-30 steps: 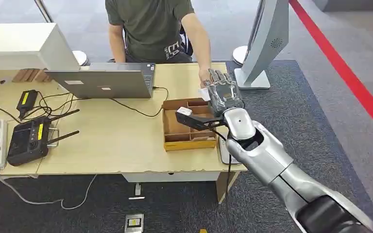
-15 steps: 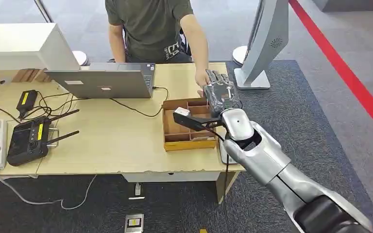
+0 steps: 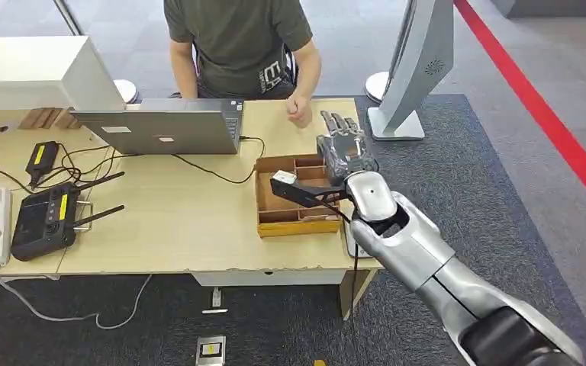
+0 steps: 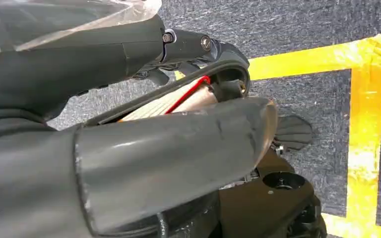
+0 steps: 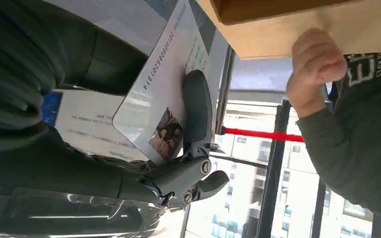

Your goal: Pass the card to the sensor for recognition and then transmit it.

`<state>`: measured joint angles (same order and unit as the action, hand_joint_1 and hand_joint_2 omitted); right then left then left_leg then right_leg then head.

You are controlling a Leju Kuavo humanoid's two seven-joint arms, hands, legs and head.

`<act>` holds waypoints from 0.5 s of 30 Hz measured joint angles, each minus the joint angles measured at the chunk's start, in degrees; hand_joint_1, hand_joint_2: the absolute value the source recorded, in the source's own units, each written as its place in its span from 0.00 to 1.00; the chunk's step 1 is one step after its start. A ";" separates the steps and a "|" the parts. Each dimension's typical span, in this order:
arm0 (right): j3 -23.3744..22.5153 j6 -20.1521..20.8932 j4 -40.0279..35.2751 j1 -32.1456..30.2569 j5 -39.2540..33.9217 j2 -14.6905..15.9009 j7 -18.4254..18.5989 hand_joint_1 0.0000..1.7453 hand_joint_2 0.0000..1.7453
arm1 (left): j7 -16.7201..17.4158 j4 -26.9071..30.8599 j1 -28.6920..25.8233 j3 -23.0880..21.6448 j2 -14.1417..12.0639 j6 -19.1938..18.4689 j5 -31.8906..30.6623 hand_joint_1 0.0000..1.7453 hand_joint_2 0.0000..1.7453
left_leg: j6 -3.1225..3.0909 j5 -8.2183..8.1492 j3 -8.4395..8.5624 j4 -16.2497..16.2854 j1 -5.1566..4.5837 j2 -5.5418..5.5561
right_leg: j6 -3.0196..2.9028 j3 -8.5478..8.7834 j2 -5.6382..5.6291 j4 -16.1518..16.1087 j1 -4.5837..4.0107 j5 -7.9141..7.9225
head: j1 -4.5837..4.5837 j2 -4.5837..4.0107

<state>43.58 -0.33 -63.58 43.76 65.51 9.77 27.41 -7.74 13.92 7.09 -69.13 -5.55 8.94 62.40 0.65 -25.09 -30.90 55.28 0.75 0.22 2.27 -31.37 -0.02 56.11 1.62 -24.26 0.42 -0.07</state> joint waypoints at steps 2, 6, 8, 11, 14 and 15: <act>0.00 0.26 0.00 0.00 0.07 0.04 0.00 1.00 1.00 | -0.02 0.00 -0.01 0.00 0.00 -0.04 -0.11 0.00 0.00 | 0.00 0.00 0.00 0.00 0.00 0.00 | 0.00 0.00 0.00 0.00 0.00 0.00 | 0.00 -0.02; -0.02 0.68 0.00 -0.08 -0.02 0.59 0.11 1.00 1.00 | -0.26 0.00 0.00 0.00 0.00 -0.20 -0.26 0.00 0.00 | 0.00 0.00 0.01 0.00 0.00 0.00 | 0.00 0.00 0.00 -0.01 0.00 0.00 | 0.00 0.00; -0.04 1.31 0.00 -0.38 -0.02 1.12 0.50 1.00 1.00 | -0.42 0.00 -0.01 0.00 0.00 -0.20 -0.26 0.00 0.00 | 0.00 0.00 0.01 0.01 0.00 0.00 | 0.00 0.00 0.00 -0.01 0.00 0.00 | 0.00 0.00; -0.24 1.64 0.00 -1.27 -0.20 2.32 1.27 1.00 1.00 | -0.48 0.00 -0.03 0.02 -0.02 -0.20 -0.17 0.00 0.00 | 0.00 0.00 0.02 0.01 0.00 0.00 | 0.00 0.00 0.00 -0.02 0.00 0.00 | 0.00 -0.02; -0.87 1.66 0.02 -2.43 -0.81 3.69 1.77 1.00 1.00 | 0.15 0.00 -0.07 0.02 -0.04 -0.20 -0.17 0.00 0.00 | 0.00 0.00 0.01 0.01 -0.01 0.01 | 0.00 0.00 0.00 -0.02 0.01 0.00 | 0.00 -0.02; -1.07 1.53 0.04 -2.80 -0.98 4.00 1.90 1.00 1.00 | 0.31 0.00 -0.08 0.02 -0.09 -0.20 -0.17 0.00 0.00 | 0.00 0.00 0.01 0.01 -0.01 0.02 | 0.00 -0.01 0.00 -0.02 0.01 0.00 | 0.00 0.00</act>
<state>42.51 1.20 -63.54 40.96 64.52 13.77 29.31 -7.43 13.92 7.01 -69.11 -5.64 8.74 62.23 0.65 -25.09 -30.89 55.29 0.74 0.24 2.27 -31.38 -0.02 56.08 1.62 -24.26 0.42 -0.07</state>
